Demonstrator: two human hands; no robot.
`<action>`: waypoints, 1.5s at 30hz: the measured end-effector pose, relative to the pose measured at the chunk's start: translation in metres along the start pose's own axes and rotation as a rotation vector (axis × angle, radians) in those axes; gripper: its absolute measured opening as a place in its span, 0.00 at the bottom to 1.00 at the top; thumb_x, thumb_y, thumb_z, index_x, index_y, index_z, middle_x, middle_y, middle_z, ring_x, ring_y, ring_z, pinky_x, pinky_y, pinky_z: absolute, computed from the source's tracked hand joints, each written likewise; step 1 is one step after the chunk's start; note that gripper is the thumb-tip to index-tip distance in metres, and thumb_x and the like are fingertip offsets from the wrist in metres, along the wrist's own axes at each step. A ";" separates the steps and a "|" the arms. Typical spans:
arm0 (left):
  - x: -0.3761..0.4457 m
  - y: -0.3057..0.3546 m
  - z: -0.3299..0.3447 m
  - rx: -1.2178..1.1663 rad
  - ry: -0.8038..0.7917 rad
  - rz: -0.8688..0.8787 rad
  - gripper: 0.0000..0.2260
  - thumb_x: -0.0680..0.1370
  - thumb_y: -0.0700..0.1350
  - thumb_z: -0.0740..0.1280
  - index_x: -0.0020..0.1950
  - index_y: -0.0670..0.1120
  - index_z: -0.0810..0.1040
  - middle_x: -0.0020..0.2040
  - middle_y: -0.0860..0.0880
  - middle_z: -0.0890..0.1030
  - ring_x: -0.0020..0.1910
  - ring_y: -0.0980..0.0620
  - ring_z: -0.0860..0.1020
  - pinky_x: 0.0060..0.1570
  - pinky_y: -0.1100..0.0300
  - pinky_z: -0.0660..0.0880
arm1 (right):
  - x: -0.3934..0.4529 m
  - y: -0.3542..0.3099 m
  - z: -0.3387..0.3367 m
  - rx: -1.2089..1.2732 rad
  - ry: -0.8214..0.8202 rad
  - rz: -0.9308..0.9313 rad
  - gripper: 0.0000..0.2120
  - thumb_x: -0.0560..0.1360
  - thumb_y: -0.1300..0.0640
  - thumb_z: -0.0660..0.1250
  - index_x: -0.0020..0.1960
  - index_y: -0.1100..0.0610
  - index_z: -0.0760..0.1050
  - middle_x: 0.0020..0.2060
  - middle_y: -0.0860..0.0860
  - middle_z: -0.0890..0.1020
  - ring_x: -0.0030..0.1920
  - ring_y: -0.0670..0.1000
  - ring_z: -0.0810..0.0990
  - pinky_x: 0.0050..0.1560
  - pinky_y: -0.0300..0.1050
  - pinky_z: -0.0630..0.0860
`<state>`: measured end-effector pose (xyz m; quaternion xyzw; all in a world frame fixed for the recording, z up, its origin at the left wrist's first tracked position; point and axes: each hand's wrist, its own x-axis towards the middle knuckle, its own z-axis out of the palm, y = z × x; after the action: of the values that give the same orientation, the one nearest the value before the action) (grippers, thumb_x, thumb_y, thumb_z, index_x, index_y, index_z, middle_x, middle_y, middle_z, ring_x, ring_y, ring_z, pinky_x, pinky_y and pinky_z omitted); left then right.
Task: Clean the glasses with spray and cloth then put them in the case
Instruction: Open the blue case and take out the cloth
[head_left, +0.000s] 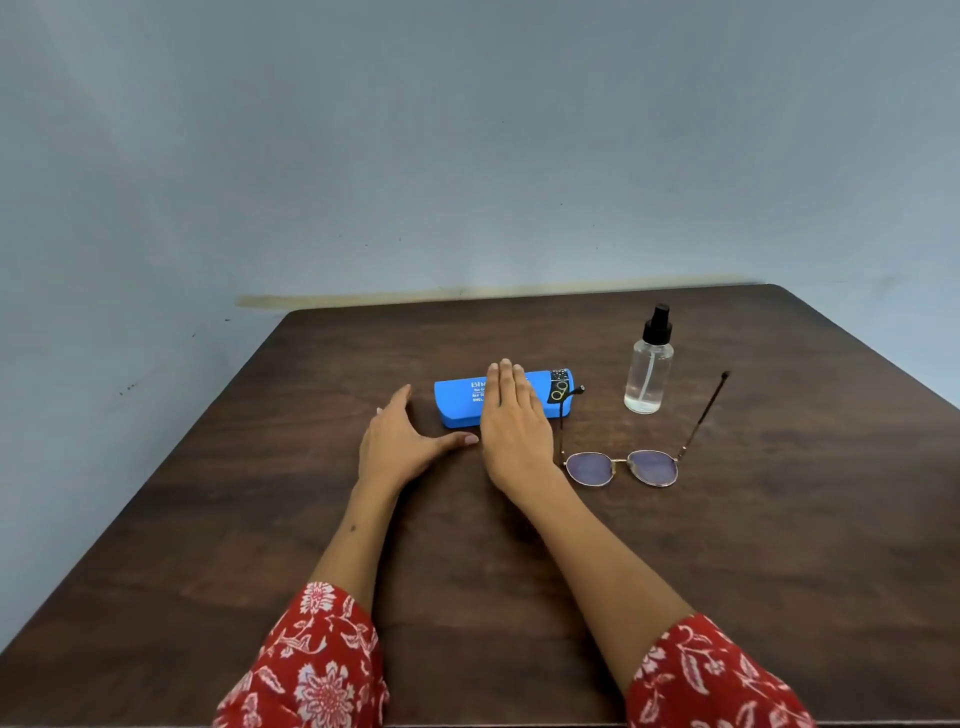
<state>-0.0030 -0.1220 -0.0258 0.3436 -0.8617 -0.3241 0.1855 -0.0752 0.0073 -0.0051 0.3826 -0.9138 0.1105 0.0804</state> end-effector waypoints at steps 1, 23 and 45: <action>0.000 0.000 0.000 -0.006 -0.003 0.008 0.57 0.52 0.72 0.73 0.75 0.48 0.58 0.73 0.48 0.66 0.73 0.45 0.62 0.69 0.46 0.64 | 0.003 -0.001 0.000 -0.021 -0.006 0.003 0.41 0.77 0.51 0.63 0.75 0.65 0.40 0.76 0.61 0.46 0.76 0.58 0.43 0.74 0.50 0.45; 0.010 -0.006 -0.007 -0.233 0.000 0.203 0.39 0.59 0.48 0.81 0.67 0.44 0.71 0.62 0.48 0.77 0.57 0.57 0.72 0.55 0.63 0.69 | 0.020 -0.026 -0.010 -0.145 -0.014 -0.042 0.31 0.73 0.52 0.70 0.69 0.64 0.63 0.65 0.58 0.72 0.67 0.56 0.69 0.65 0.46 0.66; 0.011 -0.006 -0.006 -0.238 -0.002 0.181 0.43 0.60 0.46 0.81 0.71 0.44 0.67 0.64 0.45 0.76 0.63 0.49 0.74 0.63 0.49 0.72 | 0.026 -0.027 -0.013 -0.225 0.032 -0.096 0.24 0.69 0.49 0.73 0.58 0.61 0.72 0.54 0.56 0.79 0.55 0.55 0.77 0.50 0.46 0.72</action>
<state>-0.0049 -0.1357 -0.0248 0.2397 -0.8449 -0.4061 0.2524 -0.0734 -0.0255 0.0175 0.4128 -0.8995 0.0095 0.1428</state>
